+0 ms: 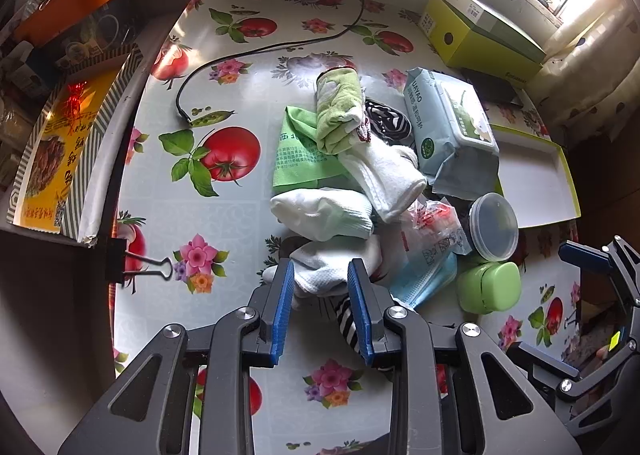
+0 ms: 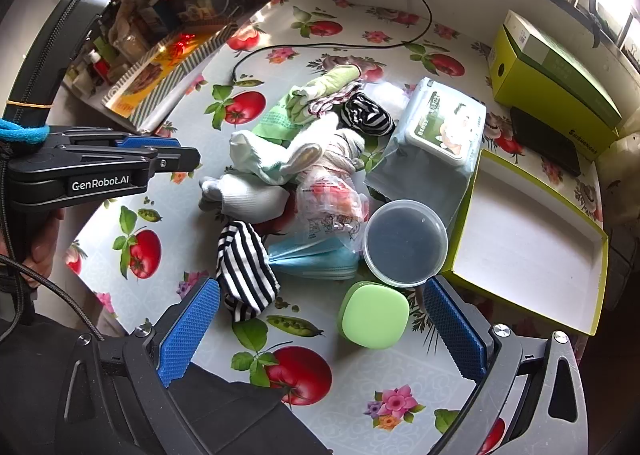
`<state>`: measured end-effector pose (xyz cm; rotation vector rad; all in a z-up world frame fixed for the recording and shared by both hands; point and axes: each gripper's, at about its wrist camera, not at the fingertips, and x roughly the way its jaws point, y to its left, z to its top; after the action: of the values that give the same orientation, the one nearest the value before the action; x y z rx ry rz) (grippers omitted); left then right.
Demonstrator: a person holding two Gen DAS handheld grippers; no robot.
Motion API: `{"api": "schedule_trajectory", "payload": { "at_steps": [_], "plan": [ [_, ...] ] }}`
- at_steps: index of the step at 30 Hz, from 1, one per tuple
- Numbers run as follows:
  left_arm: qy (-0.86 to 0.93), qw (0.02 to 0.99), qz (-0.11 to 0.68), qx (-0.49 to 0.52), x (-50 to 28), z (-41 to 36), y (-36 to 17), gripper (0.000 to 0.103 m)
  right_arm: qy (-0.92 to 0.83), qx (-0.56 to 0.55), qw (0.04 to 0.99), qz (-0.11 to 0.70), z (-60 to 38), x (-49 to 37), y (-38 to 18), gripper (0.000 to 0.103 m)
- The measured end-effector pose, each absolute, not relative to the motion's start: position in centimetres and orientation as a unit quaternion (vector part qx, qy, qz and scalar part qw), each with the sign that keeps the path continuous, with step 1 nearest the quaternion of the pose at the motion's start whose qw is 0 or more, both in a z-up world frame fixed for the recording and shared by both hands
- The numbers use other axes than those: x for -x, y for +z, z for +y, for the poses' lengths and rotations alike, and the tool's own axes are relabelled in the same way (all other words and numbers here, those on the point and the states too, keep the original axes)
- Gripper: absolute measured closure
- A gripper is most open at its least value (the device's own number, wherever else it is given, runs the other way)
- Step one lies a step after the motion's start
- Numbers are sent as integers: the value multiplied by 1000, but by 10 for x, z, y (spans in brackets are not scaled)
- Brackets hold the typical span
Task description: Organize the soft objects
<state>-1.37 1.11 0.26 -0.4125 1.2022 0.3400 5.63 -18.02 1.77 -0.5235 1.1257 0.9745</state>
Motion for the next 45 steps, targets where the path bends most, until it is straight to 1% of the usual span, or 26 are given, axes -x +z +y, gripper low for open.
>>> {"api": "schedule_trajectory", "payload": {
  "at_steps": [18, 20, 31, 42, 45],
  "plan": [
    [153, 789, 560, 203, 15, 13, 0, 74, 445, 236, 702, 504, -180, -41, 15, 0],
    [153, 789, 560, 203, 15, 13, 0, 74, 448, 236, 698, 506, -178, -52, 19, 0],
    [150, 788, 562, 202, 14, 13, -2, 74, 449, 235, 695, 510, -178, -55, 19, 1],
    [151, 785, 564, 209, 15, 15, -5, 74, 459, 226, 680, 526, -176, -57, 14, 12],
    [152, 784, 564, 210, 15, 16, -5, 74, 459, 227, 676, 530, -175, -58, 12, 13]
  ]
}}
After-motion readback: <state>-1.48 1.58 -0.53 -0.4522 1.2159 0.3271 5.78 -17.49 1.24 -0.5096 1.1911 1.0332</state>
